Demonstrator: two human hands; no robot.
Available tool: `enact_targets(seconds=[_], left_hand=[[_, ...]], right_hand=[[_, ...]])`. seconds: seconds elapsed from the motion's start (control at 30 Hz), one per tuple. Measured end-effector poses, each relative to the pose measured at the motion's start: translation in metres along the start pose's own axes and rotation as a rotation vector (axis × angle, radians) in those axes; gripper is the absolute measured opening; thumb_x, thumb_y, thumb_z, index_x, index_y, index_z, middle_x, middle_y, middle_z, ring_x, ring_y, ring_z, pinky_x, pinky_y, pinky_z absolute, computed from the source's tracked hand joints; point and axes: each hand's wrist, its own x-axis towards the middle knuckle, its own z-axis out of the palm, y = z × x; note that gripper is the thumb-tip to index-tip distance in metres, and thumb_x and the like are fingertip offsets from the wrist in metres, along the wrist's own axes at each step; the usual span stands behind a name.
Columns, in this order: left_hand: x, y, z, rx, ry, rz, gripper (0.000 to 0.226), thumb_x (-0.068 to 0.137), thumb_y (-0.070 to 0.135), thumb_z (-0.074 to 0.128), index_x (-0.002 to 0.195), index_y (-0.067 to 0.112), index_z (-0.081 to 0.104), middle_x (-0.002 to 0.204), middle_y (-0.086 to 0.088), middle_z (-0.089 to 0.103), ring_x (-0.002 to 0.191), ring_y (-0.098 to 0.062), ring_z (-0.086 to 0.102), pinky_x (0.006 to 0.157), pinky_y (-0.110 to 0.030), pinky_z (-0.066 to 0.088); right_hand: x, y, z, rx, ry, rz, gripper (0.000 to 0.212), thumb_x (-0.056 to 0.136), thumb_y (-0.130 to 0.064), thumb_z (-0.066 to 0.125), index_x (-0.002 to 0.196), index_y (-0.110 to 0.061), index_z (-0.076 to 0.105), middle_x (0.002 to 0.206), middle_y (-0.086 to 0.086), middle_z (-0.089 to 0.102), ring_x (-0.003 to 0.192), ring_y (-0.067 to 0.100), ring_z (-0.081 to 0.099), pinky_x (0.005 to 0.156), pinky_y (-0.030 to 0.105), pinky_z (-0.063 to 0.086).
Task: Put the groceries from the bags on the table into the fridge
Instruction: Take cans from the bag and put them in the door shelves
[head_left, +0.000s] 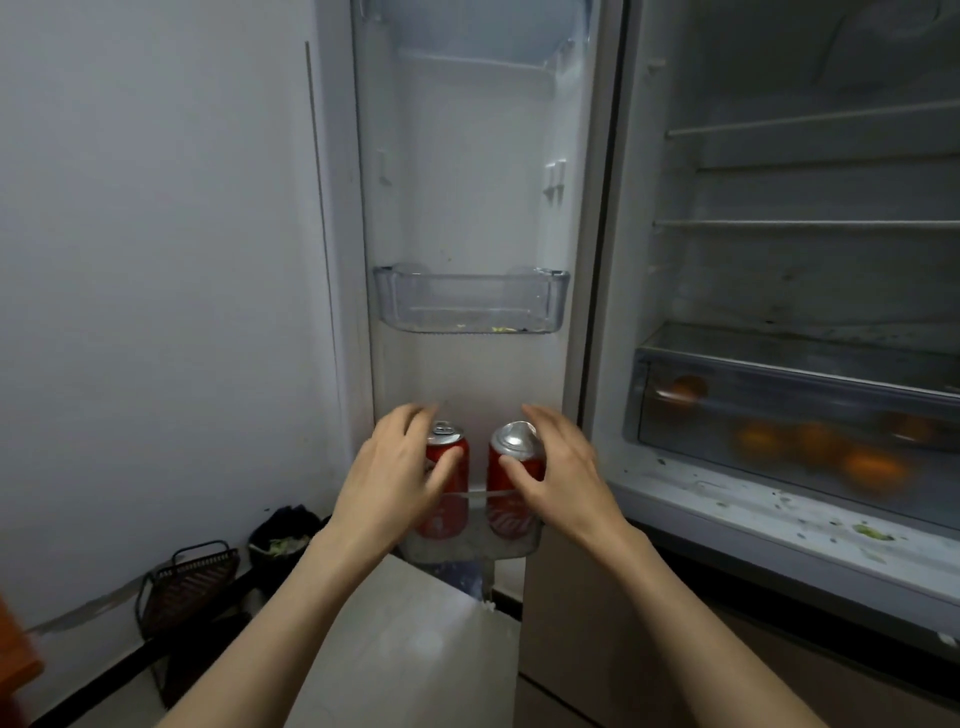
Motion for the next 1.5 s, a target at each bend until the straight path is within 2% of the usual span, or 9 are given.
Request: enact_targets(seconds=[0.13, 0.3, 0.4, 0.6, 0.8, 0.9, 1.03, 1.37, 1.5], left_hand=[[-0.029, -0.009, -0.021, 0.026, 0.11, 0.044, 0.065, 0.086, 0.054, 0.035, 0.136, 0.012, 0.045, 0.138, -0.008, 0.048, 0.126, -0.022, 0.045, 0.103, -0.041, 0.041], [-0.066, -0.055, -0.049, 0.189, 0.089, 0.001, 0.061, 0.089, 0.048, 0.035, 0.141, 0.015, 0.038, 0.144, -0.01, 0.041, 0.134, -0.028, 0.037, 0.108, -0.05, 0.033], [-0.101, -0.096, -0.07, 0.297, 0.027, -0.103, 0.061, 0.088, 0.049, 0.032, 0.14, 0.017, 0.039, 0.145, -0.011, 0.04, 0.135, -0.03, 0.035, 0.107, -0.053, 0.029], [-0.193, -0.197, -0.128, 0.46, -0.078, -0.357, 0.062, 0.086, 0.051, 0.029, 0.14, 0.024, 0.041, 0.146, -0.009, 0.04, 0.136, -0.031, 0.033, 0.107, -0.057, 0.023], [-0.309, -0.303, -0.215, 0.56, -0.12, -0.624, 0.069, 0.083, 0.058, 0.013, 0.146, 0.03, 0.024, 0.154, -0.004, 0.025, 0.143, -0.026, 0.015, 0.114, -0.052, 0.008], [-0.343, -0.352, -0.266, 0.616, -0.114, -0.697, 0.074, 0.08, 0.061, 0.005, 0.147, 0.031, 0.018, 0.157, -0.001, 0.015, 0.145, -0.023, 0.005, 0.114, -0.05, 0.002], [-0.366, -0.397, -0.316, 0.648, -0.061, -0.735, 0.072, 0.083, 0.059, 0.009, 0.147, 0.029, 0.022, 0.156, -0.002, 0.019, 0.145, -0.024, 0.009, 0.113, -0.049, 0.002], [-0.426, -0.508, -0.348, 0.619, -0.169, -0.938, 0.081, 0.074, 0.067, -0.003, 0.148, 0.036, 0.004, 0.158, 0.005, 0.0, 0.144, -0.017, -0.01, 0.114, -0.044, -0.006], [-0.425, -0.567, -0.362, 0.616, -0.184, -1.003, 0.061, 0.095, 0.055, 0.025, 0.148, 0.034, 0.004, 0.158, 0.005, -0.001, 0.144, -0.016, -0.01, 0.115, -0.045, -0.006]], right_hand=[[-0.009, -0.034, -0.004, -0.025, 0.052, -0.22, 0.062, 0.086, -0.041, 0.052, 0.14, -0.013, 0.039, 0.142, 0.005, 0.043, 0.133, 0.019, 0.038, 0.11, 0.028, 0.022], [-0.026, -0.078, 0.033, 0.039, -0.111, -0.338, 0.066, 0.085, -0.044, 0.047, 0.142, -0.013, 0.035, 0.147, 0.005, 0.038, 0.136, 0.017, 0.034, 0.113, 0.027, 0.022], [-0.037, -0.111, 0.077, 0.039, -0.239, -0.393, 0.07, 0.085, -0.047, 0.046, 0.146, -0.016, 0.028, 0.152, 0.003, 0.03, 0.141, 0.016, 0.026, 0.117, 0.037, 0.016], [-0.062, -0.208, 0.17, 0.037, -0.437, -0.547, 0.081, 0.078, -0.063, 0.021, 0.148, -0.025, 0.019, 0.156, -0.002, 0.019, 0.144, 0.015, 0.013, 0.117, 0.037, 0.003], [-0.097, -0.342, 0.279, 0.083, -0.603, -0.616, 0.086, 0.071, -0.069, 0.012, 0.148, -0.031, 0.009, 0.158, -0.006, 0.007, 0.145, 0.013, 0.001, 0.117, 0.043, 0.0], [-0.11, -0.422, 0.321, 0.146, -0.651, -0.674, 0.082, 0.077, -0.07, 0.02, 0.148, -0.031, 0.008, 0.158, -0.006, 0.005, 0.145, 0.013, 0.0, 0.118, 0.046, 0.002], [-0.111, -0.499, 0.359, 0.211, -0.647, -0.719, 0.073, 0.09, -0.055, 0.042, 0.149, -0.031, 0.006, 0.158, -0.007, 0.005, 0.145, 0.013, 0.0, 0.118, 0.046, 0.004], [-0.105, -0.605, 0.467, 0.293, -0.812, -0.768, 0.071, 0.09, -0.057, 0.041, 0.148, -0.035, 0.006, 0.158, -0.009, 0.001, 0.145, 0.012, -0.003, 0.118, 0.044, 0.001], [-0.089, -0.641, 0.526, 0.296, -0.877, -0.78, 0.07, 0.09, -0.058, 0.04, 0.148, -0.036, 0.005, 0.158, -0.009, 0.0, 0.145, 0.014, -0.005, 0.118, 0.048, 0.003]])
